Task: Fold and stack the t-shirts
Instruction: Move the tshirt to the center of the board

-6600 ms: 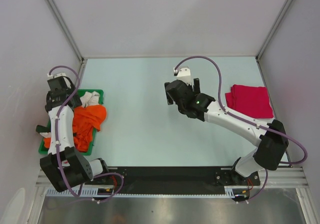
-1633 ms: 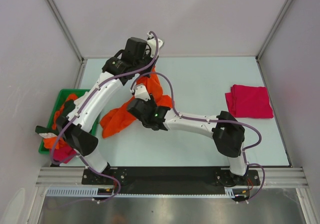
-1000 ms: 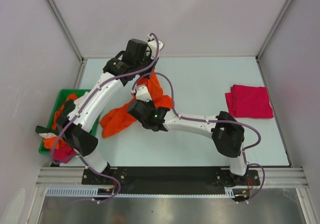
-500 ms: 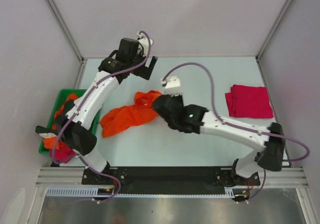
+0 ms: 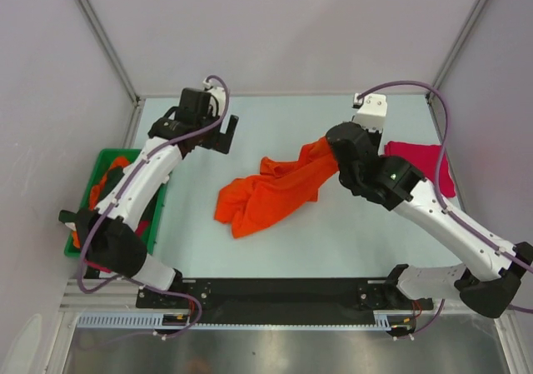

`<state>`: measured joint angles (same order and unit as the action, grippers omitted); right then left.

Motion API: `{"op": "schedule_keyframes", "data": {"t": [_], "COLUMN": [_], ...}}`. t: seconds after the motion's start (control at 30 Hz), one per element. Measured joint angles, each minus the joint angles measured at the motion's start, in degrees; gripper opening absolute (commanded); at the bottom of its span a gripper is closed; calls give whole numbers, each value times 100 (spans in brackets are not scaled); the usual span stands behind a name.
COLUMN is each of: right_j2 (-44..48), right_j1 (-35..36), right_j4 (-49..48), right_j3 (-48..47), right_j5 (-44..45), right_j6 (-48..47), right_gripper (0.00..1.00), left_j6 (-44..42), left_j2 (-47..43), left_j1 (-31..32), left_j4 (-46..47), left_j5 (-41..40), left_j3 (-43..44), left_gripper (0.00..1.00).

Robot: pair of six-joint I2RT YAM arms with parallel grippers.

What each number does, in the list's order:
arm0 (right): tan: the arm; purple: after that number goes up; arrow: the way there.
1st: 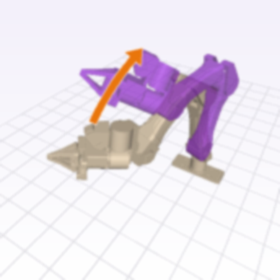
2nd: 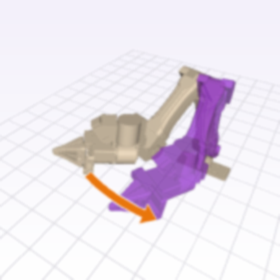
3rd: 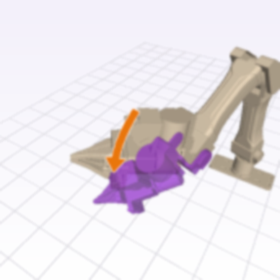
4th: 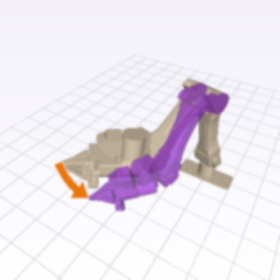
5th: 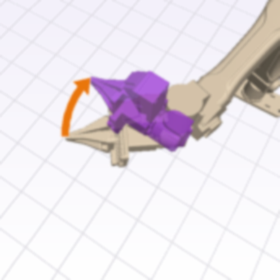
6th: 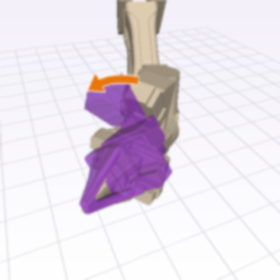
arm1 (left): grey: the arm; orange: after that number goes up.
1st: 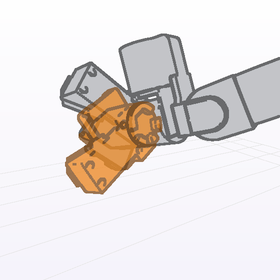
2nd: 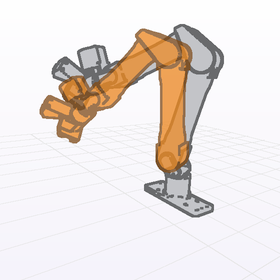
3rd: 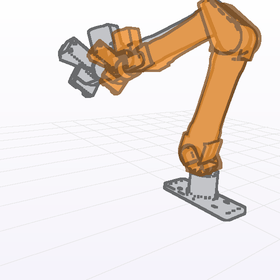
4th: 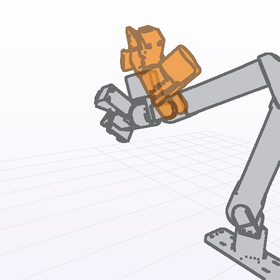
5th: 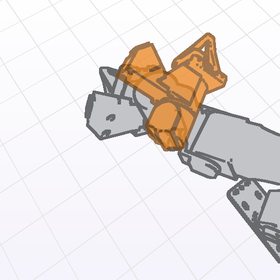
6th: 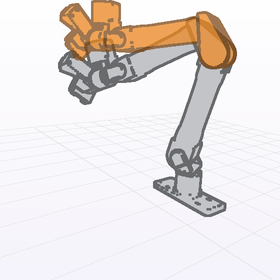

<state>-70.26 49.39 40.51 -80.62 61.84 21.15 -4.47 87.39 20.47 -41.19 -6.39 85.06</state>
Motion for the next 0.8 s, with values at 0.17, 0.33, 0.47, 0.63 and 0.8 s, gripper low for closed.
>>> {"op": "schedule_keyframes", "data": {"t": [0.17,0.33,0.47,0.63,0.8], "right_j2": [138,74,-81,-221,-251], "right_j1": [-195,-240,-286,-332,-339], "right_j4": [7,-57,-184,-291,-328], "right_j3": [378,649,669,669,684], "right_j5": [-138,-372,-516,-669,-741], "right_j6": [-39,-44,-44,-44,-35], "right_gripper": [0,0,0,0,0], "left_j6": [0,-7,-9,-127,-181], "left_j2": [-837,-1434,-1388,-1381,-1097], "left_j1": [-210,-195,13,717,811], "left_j4": [2,-24,-4,-31,-140], "left_j5": [227,682,772,737,1110], "left_j3": [-767,-1390,-1742,-2205,-2299], "left_gripper": [99,92,92,85,78]}}
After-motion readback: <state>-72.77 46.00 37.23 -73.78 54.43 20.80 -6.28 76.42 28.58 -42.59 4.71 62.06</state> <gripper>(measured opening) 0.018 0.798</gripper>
